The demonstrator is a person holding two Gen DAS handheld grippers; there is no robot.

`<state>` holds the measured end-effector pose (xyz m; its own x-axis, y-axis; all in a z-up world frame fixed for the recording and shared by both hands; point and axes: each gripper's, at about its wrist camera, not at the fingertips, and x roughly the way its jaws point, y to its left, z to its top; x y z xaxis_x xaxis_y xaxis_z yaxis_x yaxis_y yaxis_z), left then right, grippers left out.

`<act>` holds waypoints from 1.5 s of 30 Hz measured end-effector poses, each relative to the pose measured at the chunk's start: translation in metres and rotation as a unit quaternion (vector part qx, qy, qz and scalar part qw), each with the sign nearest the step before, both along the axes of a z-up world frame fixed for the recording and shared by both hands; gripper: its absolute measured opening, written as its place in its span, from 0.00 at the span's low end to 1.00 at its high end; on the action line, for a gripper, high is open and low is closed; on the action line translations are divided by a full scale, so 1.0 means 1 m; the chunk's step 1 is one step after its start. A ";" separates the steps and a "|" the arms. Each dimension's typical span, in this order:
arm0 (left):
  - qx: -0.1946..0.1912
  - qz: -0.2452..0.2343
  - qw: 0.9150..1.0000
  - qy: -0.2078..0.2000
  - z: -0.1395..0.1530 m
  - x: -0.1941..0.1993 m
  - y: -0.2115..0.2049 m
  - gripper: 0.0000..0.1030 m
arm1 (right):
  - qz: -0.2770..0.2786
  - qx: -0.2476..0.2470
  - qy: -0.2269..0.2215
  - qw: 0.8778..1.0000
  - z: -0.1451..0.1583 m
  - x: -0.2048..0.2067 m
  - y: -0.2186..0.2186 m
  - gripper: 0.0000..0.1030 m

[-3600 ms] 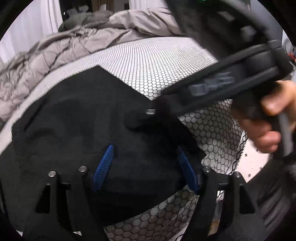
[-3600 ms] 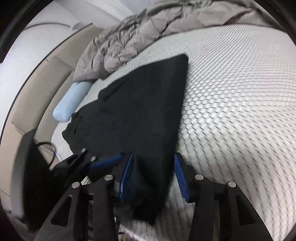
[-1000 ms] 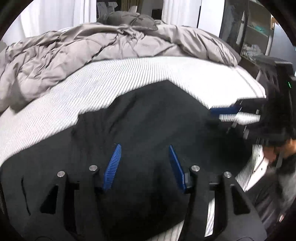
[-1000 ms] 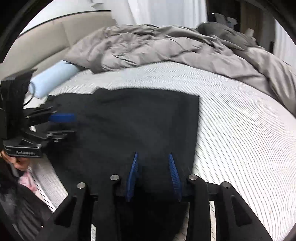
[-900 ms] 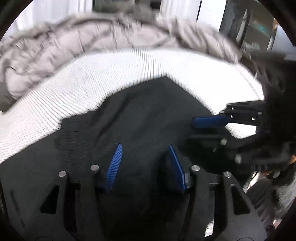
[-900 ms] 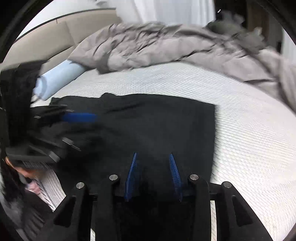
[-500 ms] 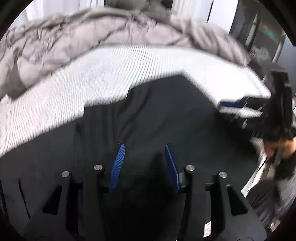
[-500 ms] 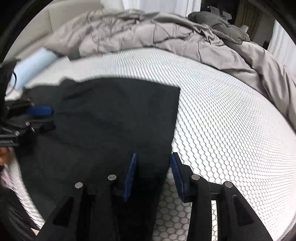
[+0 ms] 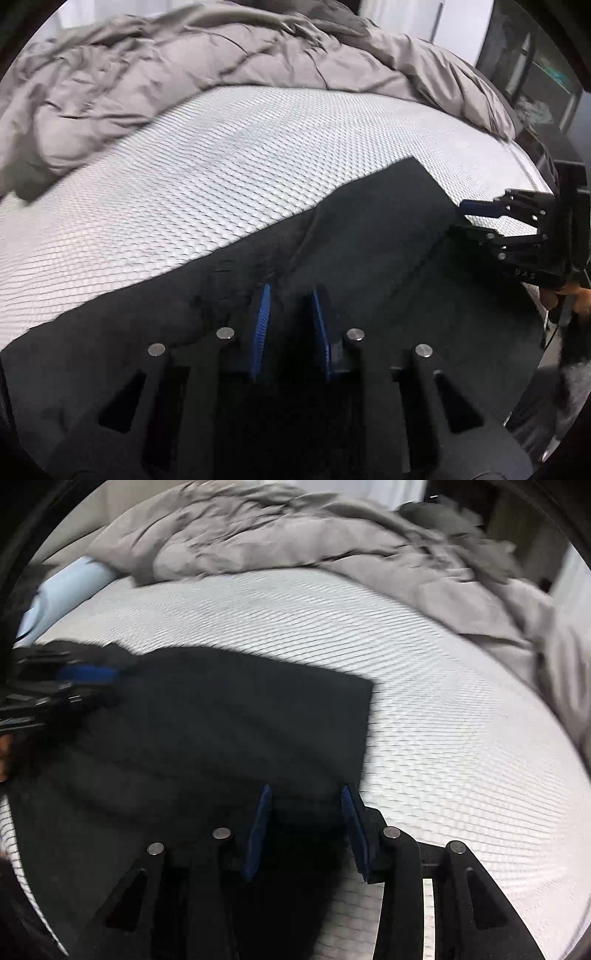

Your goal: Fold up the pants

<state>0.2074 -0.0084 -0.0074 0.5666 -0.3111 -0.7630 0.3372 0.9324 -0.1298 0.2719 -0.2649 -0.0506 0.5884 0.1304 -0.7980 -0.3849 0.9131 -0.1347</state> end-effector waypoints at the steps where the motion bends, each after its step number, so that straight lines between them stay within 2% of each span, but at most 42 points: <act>1: -0.011 0.003 1.000 -0.015 0.009 -0.003 0.000 0.24 | 0.000 0.013 -0.003 1.000 0.004 0.000 -0.002 0.39; 4: -0.027 0.001 0.999 -0.037 0.021 0.000 -0.008 0.34 | 0.023 0.077 -0.018 0.997 0.019 0.002 0.002 0.40; 6: -0.021 -0.016 1.000 -0.017 0.010 0.011 -0.024 0.34 | 0.041 0.108 -0.019 0.993 0.026 0.008 0.016 0.41; 8: 0.011 -0.015 1.000 0.007 -0.011 0.027 -0.038 0.34 | 0.053 0.125 -0.002 0.991 0.020 0.022 0.036 0.41; 9: 0.022 -0.009 1.000 0.018 -0.019 0.032 -0.040 0.29 | 0.057 0.130 0.012 0.990 0.013 0.030 0.043 0.41; 10: 0.017 -0.002 0.999 0.030 -0.027 0.035 -0.036 0.25 | 0.056 0.127 0.023 0.990 0.006 0.037 0.049 0.41; 12: -0.026 0.001 0.999 0.035 -0.026 0.036 -0.018 0.18 | 0.033 0.062 0.031 0.997 -0.014 0.045 0.057 0.41; 13: -0.036 0.002 0.999 0.036 -0.026 0.032 -0.012 0.15 | 0.018 0.024 0.020 0.999 -0.019 0.046 0.056 0.41; 15: -0.041 0.002 0.999 0.031 -0.021 0.024 -0.004 0.15 | -0.024 -0.007 -0.003 1.000 -0.016 0.046 0.038 0.41; 17: -0.026 0.014 0.999 0.019 -0.009 0.007 0.004 0.15 | -0.079 -0.049 -0.027 0.995 -0.013 0.046 0.015 0.45; 18: -0.019 0.014 1.000 0.011 -0.001 -0.004 0.005 0.15 | -0.087 -0.040 -0.030 0.995 -0.009 0.043 0.005 0.45; 20: -0.018 0.004 1.000 -0.014 0.017 -0.032 0.003 0.25 | -0.076 0.020 -0.022 0.997 0.007 0.025 -0.010 0.45; 22: -0.024 -0.007 0.999 -0.041 0.025 -0.057 -0.006 0.53 | -0.044 0.057 -0.042 0.997 0.024 0.000 -0.004 0.45; 23: -0.027 -0.024 0.998 -0.046 0.024 -0.067 -0.017 0.58 | -0.009 0.074 -0.040 0.996 0.029 -0.014 0.009 0.46; 24: -0.024 -0.045 0.998 -0.042 0.019 -0.073 -0.027 0.59 | 0.022 0.085 -0.031 0.996 0.029 -0.024 0.022 0.47; 25: -0.017 -0.060 0.998 -0.022 0.006 -0.074 -0.035 0.58 | 0.055 0.095 -0.018 0.994 0.026 -0.031 0.035 0.48; 26: -0.007 -0.057 0.998 0.000 -0.004 -0.072 -0.037 0.58 | 0.081 0.094 0.003 0.992 0.017 -0.034 0.050 0.48; 27: 0.005 -0.046 0.999 0.020 -0.018 -0.071 -0.034 0.53 | 0.084 0.073 0.024 0.994 0.003 -0.034 0.060 0.48; 28: -0.002 -0.049 0.999 0.017 -0.020 -0.077 -0.030 0.50 | 0.078 0.042 0.032 0.996 -0.009 -0.035 0.063 0.48; 29: -0.011 -0.051 0.999 0.010 -0.017 -0.084 -0.022 0.50 | 0.069 0.002 0.026 0.997 -0.020 -0.038 0.060 0.48; 30: -0.011 -0.045 0.999 0.007 -0.013 -0.089 -0.016 0.50 | 0.056 -0.015 0.010 0.998 -0.022 -0.042 0.049 0.49; 31: 0.004 -0.022 1.000 0.000 -0.006 -0.100 -0.005 0.50 | 0.036 -0.025 0.002 0.999 -0.019 -0.045 0.036 0.49; 33: 0.004 0.014 1.000 -0.019 0.004 -0.116 0.008 0.50 | -0.020 -0.050 -0.014 0.998 -0.011 -0.055 0.002 0.50; 34: -0.014 0.030 0.999 -0.023 0.010 -0.127 0.013 0.50 | -0.041 -0.047 -0.022 0.998 -0.005 -0.063 -0.012 0.50; 36: -0.043 0.025 0.998 -0.030 0.016 -0.136 0.005 0.50 | -0.039 0.016 -0.019 0.999 0.011 -0.081 -0.024 0.50; 38: -0.039 -0.008 0.998 -0.046 0.015 -0.138 -0.025 0.50 | 0.008 0.070 -0.025 0.997 0.024 -0.103 -0.006 0.52; 40: -0.014 -0.047 0.998 -0.038 0.004 -0.132 -0.056 0.51 | 0.066 0.090 -0.008 0.994 0.019 -0.121 0.026 0.52; 42: 0.017 -0.052 0.998 -0.017 -0.011 -0.133 -0.068 0.51 | 0.097 0.055 0.031 0.993 -0.005 -0.125 0.051 0.52; 44: 0.044 -0.054 0.997 -0.022 -0.018 -0.139 -0.065 0.51 | 0.093 0.013 0.028 0.995 -0.020 -0.130 0.044 0.52; 45: 0.054 -0.050 0.997 -0.026 -0.018 -0.142 -0.061 0.56 | 0.081 0.011 0.027 0.996 -0.019 -0.131 0.031 0.52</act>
